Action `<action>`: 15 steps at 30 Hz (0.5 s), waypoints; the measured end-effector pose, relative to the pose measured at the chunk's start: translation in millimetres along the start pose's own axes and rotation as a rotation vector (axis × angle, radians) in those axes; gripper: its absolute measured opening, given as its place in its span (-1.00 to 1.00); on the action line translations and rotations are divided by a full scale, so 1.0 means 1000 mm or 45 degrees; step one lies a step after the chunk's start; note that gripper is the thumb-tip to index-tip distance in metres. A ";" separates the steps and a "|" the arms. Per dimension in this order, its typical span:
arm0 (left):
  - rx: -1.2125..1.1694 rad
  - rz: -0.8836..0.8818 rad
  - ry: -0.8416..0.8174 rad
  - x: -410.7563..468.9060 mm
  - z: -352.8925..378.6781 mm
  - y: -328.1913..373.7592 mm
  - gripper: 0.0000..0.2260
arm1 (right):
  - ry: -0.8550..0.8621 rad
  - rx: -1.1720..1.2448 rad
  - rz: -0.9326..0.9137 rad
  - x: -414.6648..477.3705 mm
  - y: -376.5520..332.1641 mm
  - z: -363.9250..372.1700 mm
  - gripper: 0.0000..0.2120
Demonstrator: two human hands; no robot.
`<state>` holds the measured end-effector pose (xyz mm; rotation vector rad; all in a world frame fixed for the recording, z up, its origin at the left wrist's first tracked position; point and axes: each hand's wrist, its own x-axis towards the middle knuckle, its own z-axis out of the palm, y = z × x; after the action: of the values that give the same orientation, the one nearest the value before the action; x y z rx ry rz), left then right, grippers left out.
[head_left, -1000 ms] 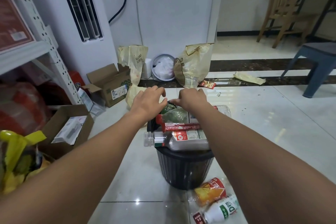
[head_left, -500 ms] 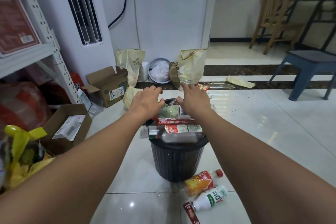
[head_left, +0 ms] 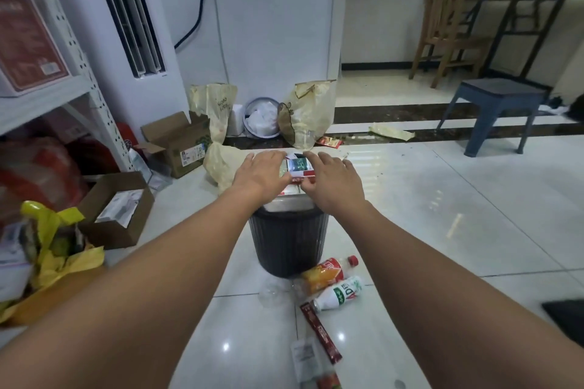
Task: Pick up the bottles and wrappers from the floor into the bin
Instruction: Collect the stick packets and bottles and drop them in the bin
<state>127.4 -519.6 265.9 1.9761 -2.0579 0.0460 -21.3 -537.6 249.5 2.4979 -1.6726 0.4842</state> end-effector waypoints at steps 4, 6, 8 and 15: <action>0.048 0.043 0.012 -0.021 0.012 0.013 -0.56 | -0.024 0.007 0.050 -0.026 0.013 0.007 -0.42; 0.042 0.051 0.008 -0.031 0.021 0.019 -0.57 | -0.023 0.020 0.079 -0.039 0.016 0.013 -0.43; 0.037 0.061 0.024 -0.040 0.032 0.024 -0.60 | -0.027 0.030 0.088 -0.051 0.020 0.022 -0.44; -0.030 0.052 -0.080 -0.067 0.086 0.036 -0.63 | -0.114 0.038 0.125 -0.091 0.033 0.060 -0.42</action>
<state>77.9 -471.1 174.5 1.9448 -2.1279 -0.0324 -70.4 -485.4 161.5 2.5022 -1.8413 0.4156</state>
